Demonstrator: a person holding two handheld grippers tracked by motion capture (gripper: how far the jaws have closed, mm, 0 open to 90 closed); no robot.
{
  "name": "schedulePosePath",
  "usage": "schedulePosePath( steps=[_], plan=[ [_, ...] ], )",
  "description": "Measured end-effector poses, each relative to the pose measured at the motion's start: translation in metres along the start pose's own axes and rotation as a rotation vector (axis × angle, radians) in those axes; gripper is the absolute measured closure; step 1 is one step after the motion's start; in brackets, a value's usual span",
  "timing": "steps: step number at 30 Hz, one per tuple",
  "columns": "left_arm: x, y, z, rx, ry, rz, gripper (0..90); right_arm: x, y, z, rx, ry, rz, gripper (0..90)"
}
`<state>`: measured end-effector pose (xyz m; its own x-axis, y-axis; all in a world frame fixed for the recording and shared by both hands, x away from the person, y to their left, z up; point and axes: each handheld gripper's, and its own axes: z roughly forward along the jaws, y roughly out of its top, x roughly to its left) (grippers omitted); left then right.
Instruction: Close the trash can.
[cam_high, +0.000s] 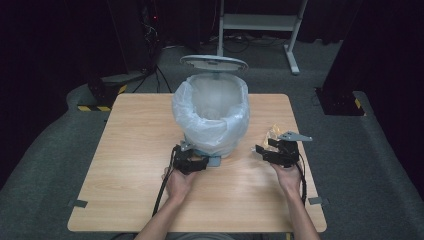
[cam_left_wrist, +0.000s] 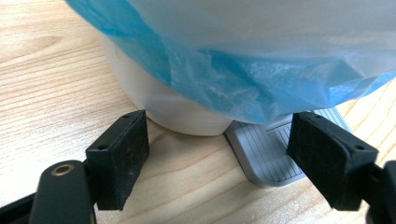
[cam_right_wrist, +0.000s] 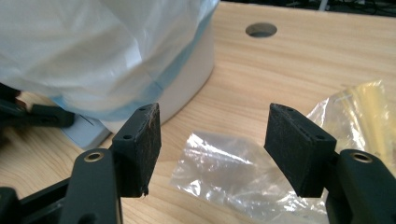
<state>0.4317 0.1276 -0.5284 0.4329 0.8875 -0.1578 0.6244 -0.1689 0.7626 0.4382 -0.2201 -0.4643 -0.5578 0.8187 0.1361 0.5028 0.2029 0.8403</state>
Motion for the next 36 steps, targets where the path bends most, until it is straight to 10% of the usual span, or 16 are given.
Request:
schedulePosePath(
  steps=[36],
  plan=[
    [0.001, 0.0, 0.0, -0.01, -0.009, -0.011, 23.4, 0.005, -0.029, 0.049, 0.142, -0.172, -0.017, 4.4]
  ],
)
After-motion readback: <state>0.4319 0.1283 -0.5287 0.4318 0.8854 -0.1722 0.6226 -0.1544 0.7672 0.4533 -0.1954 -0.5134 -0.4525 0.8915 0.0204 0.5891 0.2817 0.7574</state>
